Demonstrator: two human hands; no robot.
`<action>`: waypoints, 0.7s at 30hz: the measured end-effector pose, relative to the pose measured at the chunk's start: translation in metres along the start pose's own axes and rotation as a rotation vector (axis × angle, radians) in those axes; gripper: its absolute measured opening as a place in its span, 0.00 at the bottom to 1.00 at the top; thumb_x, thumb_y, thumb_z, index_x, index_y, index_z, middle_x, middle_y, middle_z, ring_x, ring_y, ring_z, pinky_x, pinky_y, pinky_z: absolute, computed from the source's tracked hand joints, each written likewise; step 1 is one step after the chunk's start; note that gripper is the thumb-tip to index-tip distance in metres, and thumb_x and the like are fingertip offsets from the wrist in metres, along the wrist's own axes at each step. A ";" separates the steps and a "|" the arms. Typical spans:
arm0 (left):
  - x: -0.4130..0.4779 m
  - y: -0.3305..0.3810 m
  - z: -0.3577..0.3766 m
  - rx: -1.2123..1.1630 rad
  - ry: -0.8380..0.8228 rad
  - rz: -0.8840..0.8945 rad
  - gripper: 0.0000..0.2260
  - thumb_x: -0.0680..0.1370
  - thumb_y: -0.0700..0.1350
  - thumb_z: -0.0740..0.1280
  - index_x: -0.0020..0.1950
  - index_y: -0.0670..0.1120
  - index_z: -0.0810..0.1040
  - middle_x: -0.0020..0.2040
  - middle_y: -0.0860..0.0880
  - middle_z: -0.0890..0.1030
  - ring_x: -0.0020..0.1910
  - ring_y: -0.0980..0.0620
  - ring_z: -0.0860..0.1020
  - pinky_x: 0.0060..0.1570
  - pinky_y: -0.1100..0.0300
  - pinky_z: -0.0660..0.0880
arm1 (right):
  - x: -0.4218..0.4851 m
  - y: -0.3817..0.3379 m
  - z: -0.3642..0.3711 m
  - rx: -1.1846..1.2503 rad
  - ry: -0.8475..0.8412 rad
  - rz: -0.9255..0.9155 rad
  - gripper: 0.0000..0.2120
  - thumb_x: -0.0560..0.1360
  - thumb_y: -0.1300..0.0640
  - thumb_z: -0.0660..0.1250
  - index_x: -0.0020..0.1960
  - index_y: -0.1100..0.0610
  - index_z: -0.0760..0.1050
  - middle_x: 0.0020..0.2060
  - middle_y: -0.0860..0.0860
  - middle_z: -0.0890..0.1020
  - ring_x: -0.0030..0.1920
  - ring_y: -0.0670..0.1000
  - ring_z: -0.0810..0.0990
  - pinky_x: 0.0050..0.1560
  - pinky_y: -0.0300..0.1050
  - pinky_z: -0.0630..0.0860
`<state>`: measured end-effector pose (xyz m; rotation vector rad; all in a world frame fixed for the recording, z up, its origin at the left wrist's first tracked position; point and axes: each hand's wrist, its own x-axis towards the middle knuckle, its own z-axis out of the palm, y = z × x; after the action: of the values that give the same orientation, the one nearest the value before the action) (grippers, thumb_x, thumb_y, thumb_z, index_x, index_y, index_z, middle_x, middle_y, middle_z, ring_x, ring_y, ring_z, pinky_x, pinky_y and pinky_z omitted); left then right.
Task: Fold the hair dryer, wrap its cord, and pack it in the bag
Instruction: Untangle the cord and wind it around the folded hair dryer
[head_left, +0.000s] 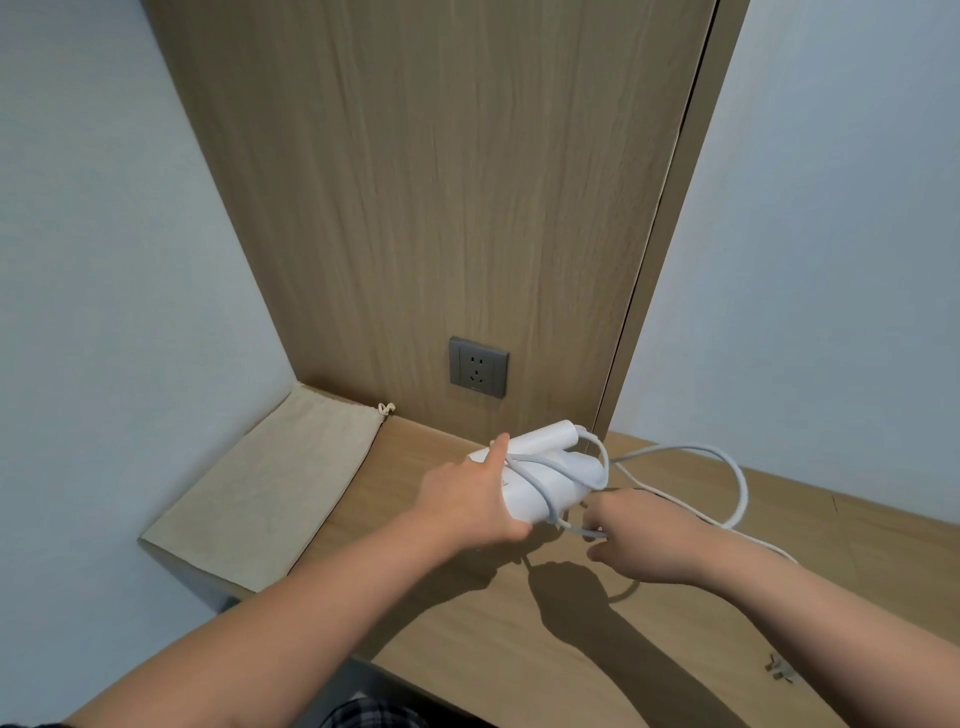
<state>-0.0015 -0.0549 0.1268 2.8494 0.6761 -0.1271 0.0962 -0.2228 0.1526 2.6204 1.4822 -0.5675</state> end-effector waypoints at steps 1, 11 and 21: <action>0.001 0.000 0.000 0.018 0.006 0.002 0.44 0.68 0.63 0.66 0.77 0.55 0.46 0.60 0.48 0.78 0.57 0.44 0.77 0.47 0.54 0.71 | 0.000 0.000 -0.002 -0.014 -0.002 -0.012 0.11 0.73 0.54 0.63 0.41 0.62 0.74 0.35 0.54 0.75 0.36 0.55 0.72 0.31 0.45 0.65; 0.011 0.002 -0.007 0.335 0.226 0.236 0.44 0.70 0.58 0.66 0.79 0.50 0.44 0.49 0.44 0.80 0.45 0.43 0.78 0.41 0.56 0.64 | -0.009 0.010 -0.042 0.196 -0.207 -0.125 0.07 0.76 0.53 0.62 0.44 0.53 0.77 0.34 0.48 0.77 0.36 0.49 0.73 0.40 0.44 0.69; 0.013 -0.011 0.006 0.434 0.188 0.500 0.43 0.71 0.53 0.66 0.78 0.52 0.44 0.51 0.43 0.78 0.47 0.42 0.75 0.46 0.53 0.63 | 0.010 0.025 -0.072 -0.002 0.215 -0.040 0.14 0.72 0.46 0.68 0.41 0.57 0.81 0.36 0.51 0.82 0.39 0.53 0.78 0.38 0.45 0.73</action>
<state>0.0049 -0.0407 0.1177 3.3755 -0.0698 0.0864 0.1414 -0.2104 0.2132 2.7291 1.5934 -0.2941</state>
